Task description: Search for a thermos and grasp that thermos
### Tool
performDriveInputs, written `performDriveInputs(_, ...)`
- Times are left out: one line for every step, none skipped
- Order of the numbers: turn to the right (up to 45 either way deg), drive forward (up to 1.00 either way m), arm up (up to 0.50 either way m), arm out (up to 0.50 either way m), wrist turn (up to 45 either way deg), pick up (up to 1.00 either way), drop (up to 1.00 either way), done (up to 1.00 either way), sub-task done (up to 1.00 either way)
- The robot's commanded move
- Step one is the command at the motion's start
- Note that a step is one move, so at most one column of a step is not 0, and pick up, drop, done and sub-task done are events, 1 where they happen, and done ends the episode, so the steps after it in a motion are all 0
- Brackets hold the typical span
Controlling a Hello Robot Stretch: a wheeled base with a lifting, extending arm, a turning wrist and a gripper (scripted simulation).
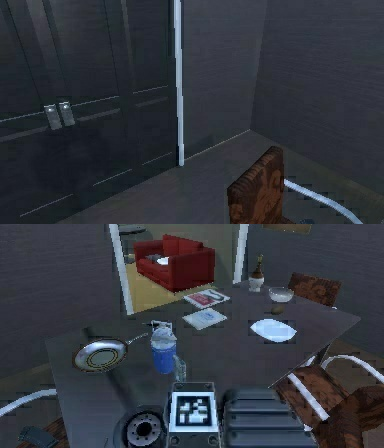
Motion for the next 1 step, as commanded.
performDriveInputs(0.0,0.0,0.0,0.4,0.0,0.0,0.0,0.0,0.0)
